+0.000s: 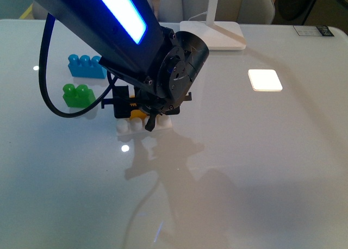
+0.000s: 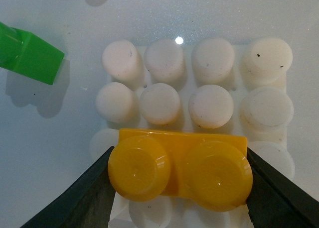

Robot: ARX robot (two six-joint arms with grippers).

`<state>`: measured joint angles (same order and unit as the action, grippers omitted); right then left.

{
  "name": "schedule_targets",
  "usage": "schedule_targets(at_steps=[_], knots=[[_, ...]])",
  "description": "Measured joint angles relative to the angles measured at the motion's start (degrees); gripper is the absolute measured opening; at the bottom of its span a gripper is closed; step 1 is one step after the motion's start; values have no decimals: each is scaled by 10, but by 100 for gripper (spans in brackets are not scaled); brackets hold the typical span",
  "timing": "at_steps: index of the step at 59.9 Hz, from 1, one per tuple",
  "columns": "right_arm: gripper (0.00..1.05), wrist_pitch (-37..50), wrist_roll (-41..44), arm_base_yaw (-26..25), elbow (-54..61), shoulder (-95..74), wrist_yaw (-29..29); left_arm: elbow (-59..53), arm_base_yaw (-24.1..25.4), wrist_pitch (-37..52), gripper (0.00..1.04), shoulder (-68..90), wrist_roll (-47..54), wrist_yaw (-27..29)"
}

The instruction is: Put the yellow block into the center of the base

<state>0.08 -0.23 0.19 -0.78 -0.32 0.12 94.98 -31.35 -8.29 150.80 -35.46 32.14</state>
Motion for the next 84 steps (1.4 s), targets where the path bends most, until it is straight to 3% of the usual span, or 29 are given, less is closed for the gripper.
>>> schedule_targets(at_steps=[67, 77, 84], knots=[[96, 0, 0, 0, 0, 0, 0, 3, 12, 16, 63, 6, -2, -33], [96, 0, 0, 0, 0, 0, 0, -18, 18, 21, 97, 0, 0, -54], [96, 0, 0, 0, 0, 0, 0, -30, 23, 21, 97, -12, 1, -66]])
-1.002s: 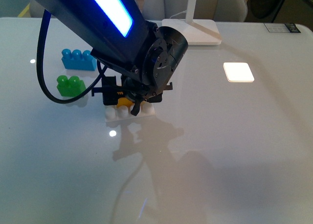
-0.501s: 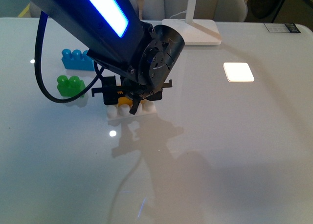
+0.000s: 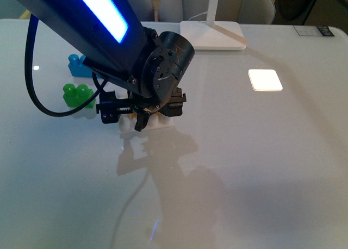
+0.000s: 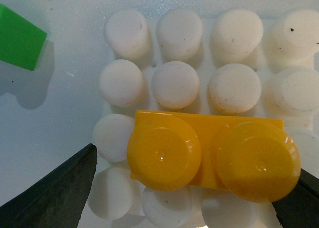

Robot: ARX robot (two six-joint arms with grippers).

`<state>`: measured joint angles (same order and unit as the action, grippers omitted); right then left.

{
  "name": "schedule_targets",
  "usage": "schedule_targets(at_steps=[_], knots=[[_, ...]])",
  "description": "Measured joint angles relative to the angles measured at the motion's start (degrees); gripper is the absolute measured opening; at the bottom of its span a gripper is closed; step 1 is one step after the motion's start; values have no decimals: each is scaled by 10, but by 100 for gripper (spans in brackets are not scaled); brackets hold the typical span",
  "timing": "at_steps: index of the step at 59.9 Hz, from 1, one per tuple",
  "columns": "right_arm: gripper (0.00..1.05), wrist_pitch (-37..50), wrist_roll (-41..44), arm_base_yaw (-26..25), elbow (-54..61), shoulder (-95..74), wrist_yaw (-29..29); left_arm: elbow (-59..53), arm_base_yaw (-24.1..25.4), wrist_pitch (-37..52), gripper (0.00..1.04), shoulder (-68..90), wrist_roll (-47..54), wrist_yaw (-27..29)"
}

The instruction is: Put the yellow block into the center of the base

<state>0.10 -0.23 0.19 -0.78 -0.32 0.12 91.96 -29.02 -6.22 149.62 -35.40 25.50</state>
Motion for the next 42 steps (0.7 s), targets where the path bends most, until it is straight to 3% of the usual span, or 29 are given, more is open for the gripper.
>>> schedule_targets(at_steps=[32, 42], knots=[[96, 0, 0, 0, 0, 0, 0, -129, 13, 28, 97, -151, -15, -51], [96, 0, 0, 0, 0, 0, 0, -244, 26, 81, 97, -252, -15, -75]])
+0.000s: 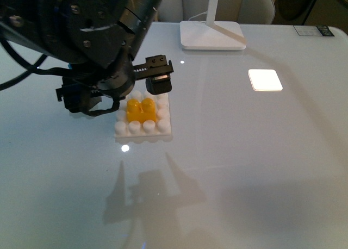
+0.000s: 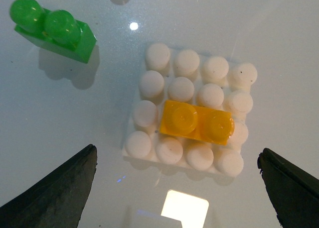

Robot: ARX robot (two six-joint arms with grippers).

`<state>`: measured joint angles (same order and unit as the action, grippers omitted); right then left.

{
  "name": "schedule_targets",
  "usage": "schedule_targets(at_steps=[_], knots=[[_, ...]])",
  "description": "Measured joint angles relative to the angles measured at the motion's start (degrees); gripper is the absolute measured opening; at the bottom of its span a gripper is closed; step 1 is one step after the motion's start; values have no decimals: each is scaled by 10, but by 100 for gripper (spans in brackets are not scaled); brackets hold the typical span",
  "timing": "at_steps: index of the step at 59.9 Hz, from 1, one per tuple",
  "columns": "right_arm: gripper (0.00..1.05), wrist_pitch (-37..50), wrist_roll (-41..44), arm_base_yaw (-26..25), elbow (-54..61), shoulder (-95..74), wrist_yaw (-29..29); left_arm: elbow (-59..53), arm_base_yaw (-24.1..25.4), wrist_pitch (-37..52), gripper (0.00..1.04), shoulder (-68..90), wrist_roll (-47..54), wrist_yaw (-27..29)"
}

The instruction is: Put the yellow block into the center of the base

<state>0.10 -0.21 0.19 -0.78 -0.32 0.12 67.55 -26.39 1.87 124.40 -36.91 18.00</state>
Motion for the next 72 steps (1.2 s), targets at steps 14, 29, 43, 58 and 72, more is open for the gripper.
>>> schedule_targets(at_steps=[14, 29, 43, 58, 72], knots=[[96, 0, 0, 0, 0, 0, 0, -168, 39, 119, 97, -169, 47, -37], [96, 0, 0, 0, 0, 0, 0, -249, 65, 144, 97, -253, 69, -50], [96, 0, 0, 0, 0, 1, 1, -397, 81, 584, 71, -209, 262, -14], [96, -1, 0, 0, 0, 1, 0, -551, 153, 717, 14, -373, 356, -74], [96, -1, 0, 0, 0, 1, 0, -612, 197, 575, 3, -573, 362, -116]])
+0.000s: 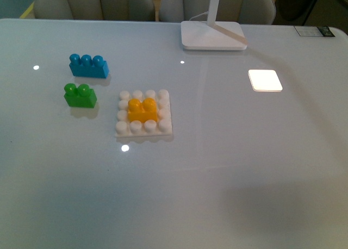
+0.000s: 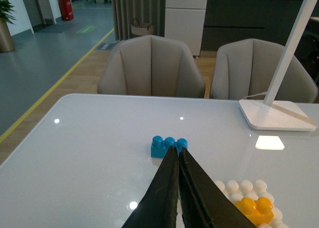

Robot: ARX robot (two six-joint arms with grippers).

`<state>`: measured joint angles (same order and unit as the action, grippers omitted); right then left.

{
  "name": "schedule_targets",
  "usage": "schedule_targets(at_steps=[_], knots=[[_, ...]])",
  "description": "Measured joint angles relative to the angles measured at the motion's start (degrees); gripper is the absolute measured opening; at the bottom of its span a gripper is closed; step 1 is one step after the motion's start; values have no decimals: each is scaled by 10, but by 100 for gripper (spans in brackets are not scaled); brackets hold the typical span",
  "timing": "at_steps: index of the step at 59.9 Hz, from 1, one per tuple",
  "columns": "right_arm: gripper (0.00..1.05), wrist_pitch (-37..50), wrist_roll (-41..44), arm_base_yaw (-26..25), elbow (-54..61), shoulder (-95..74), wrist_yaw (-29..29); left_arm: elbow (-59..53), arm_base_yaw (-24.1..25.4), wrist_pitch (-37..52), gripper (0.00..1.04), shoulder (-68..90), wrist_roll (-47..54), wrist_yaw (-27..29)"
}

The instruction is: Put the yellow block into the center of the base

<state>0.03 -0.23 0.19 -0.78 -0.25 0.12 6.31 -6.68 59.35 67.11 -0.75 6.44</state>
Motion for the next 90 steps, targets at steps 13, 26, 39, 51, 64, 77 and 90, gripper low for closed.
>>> schedule_targets(at_steps=[13, 26, 39, 51, 64, 77, 90], knots=[[96, 0, 0, 0, 0, 0, 0, -36, 50, -96, 3, -136, 2, -59], [96, 0, 0, 0, 0, 0, 0, -52, 64, -184, 3, -243, 2, -64], [96, 0, 0, 0, 0, 0, 0, -56, 64, -264, 3, -334, 2, -64], [96, 0, 0, 0, 0, 0, 0, -56, 64, -331, 3, -406, 2, -64], [96, 0, 0, 0, 0, 0, 0, -56, 64, -394, 3, -472, 2, -64], [96, 0, 0, 0, 0, 0, 0, -56, 64, -439, 3, -518, 2, -64], [96, 0, 0, 0, 0, 0, 0, -56, 64, -478, 3, -556, 2, -64]])
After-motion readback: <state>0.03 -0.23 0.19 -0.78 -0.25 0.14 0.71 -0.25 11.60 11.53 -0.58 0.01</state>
